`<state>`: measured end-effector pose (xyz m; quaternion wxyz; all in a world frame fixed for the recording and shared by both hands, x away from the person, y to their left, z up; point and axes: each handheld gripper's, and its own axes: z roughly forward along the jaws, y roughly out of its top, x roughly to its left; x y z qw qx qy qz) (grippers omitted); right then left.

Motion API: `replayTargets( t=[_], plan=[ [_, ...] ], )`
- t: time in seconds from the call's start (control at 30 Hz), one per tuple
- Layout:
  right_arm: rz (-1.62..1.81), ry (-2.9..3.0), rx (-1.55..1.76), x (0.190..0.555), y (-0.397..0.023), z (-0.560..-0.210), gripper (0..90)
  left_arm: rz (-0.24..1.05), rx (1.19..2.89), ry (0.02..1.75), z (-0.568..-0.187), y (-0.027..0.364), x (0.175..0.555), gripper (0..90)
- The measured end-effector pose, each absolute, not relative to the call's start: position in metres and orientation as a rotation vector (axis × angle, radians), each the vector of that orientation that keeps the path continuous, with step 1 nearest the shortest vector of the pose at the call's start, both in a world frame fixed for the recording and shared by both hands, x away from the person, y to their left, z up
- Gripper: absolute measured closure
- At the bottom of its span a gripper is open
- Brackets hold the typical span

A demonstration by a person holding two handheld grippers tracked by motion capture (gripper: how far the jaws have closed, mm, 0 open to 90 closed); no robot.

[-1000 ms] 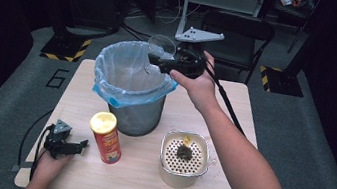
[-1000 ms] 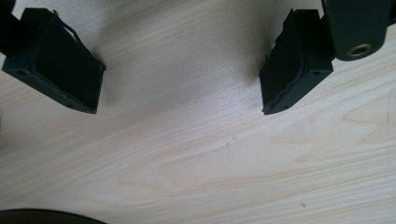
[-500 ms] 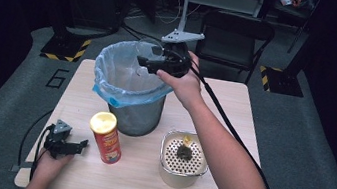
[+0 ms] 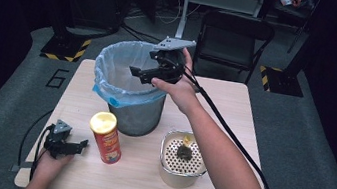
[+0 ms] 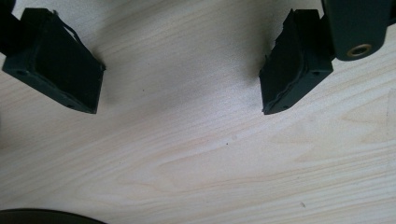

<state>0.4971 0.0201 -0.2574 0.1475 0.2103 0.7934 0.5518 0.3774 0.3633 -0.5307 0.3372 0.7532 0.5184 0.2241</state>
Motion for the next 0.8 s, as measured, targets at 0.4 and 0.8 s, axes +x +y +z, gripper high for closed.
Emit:
replayTargets(
  t=[0.4,0.8],
  plan=[
    [1.549,2.180,0.520,0.468,-0.021,-0.244,24.2,0.587,1.943,1.362,-0.530,0.364,0.375,15.5],
    [1.510,2.107,0.659,0.461,-0.086,-0.258,30.3,0.511,1.913,1.371,-0.515,0.363,0.368,14.2]
  ],
)
